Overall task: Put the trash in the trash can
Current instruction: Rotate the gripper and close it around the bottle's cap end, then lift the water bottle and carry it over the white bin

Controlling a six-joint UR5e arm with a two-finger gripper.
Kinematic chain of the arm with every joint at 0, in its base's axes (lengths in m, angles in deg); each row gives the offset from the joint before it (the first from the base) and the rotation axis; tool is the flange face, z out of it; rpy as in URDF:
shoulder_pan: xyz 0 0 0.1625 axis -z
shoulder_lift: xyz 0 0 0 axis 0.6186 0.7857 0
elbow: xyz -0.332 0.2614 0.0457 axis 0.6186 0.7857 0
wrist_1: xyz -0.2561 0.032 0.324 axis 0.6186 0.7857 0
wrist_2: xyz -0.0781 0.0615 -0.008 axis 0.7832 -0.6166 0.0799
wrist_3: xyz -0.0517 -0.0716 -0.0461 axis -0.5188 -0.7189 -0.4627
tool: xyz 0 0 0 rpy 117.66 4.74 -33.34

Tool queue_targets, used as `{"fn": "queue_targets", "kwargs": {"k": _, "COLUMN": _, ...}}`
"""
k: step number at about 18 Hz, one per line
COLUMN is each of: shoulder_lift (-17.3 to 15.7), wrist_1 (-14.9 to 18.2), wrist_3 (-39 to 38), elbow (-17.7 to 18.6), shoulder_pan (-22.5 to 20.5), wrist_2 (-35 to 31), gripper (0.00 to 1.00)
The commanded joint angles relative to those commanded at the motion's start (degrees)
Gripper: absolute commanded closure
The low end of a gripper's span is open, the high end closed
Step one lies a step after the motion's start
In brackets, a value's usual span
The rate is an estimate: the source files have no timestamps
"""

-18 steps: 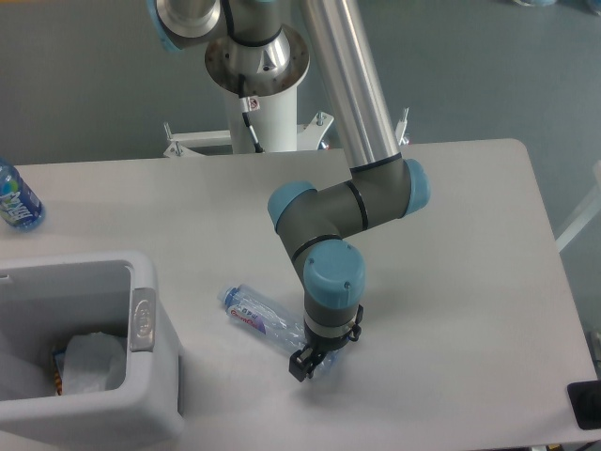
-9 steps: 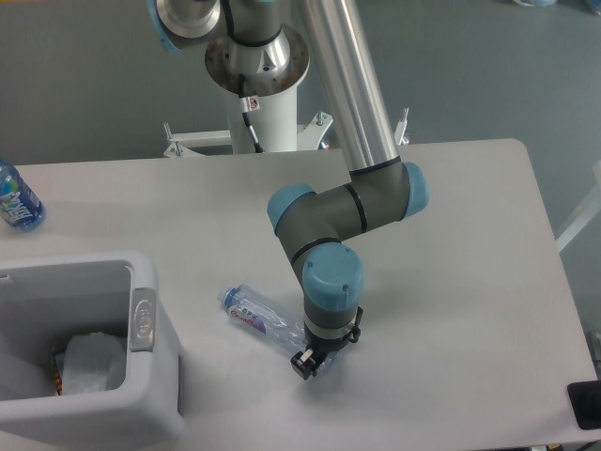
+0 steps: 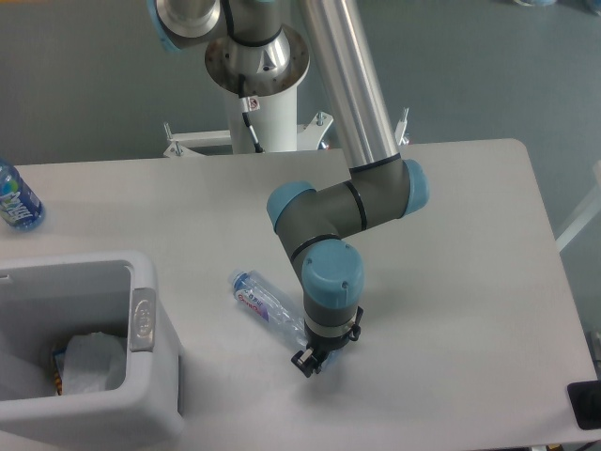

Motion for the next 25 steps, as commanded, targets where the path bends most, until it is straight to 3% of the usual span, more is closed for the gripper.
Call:
{"fn": "queue_targets", "kwargs": {"k": 5, "shoulder_lift": -2.5, "wrist_1": 0.2, "wrist_3": 0.4, "elbow": -0.8, "shoulder_pan": -0.3, "wrist_2": 0.0, "gripper": 0.45}}
{"fn": "queue_targets", "kwargs": {"k": 9, "shoulder_lift": -7.8, "wrist_1": -0.2, "wrist_3": 1.8, "elbow": -1.8, "shoulder_pan": -1.6, "wrist_2": -2.4, "gripper": 0.45}}
{"fn": "queue_targets", "kwargs": {"k": 15, "shoulder_lift": -14.5, "wrist_1": -0.3, "wrist_3": 1.9, "elbow": -11.3, "shoulder_pan": -4.5, "wrist_2": -1.2, "gripper": 0.46}}
{"fn": "queue_targets", "kwargs": {"k": 17, "shoulder_lift": -16.6, "wrist_1": -0.4, "wrist_3": 2.0, "elbow": -12.7, "shoulder_pan": -4.8, "wrist_2": -1.1, "gripper": 0.46}}
{"fn": "queue_targets", "kwargs": {"k": 21, "shoulder_lift": -19.2, "wrist_1": -6.3, "wrist_3": 1.7, "elbow": -14.7, "shoulder_pan": -5.0, "wrist_2": 3.4, "gripper": 0.47}}
{"fn": "queue_targets", "kwargs": {"k": 25, "shoulder_lift": -19.5, "wrist_1": -7.6, "wrist_3": 2.0, "elbow": -16.5, "shoulder_pan": -4.5, "wrist_2": 6.2, "gripper": 0.5}}
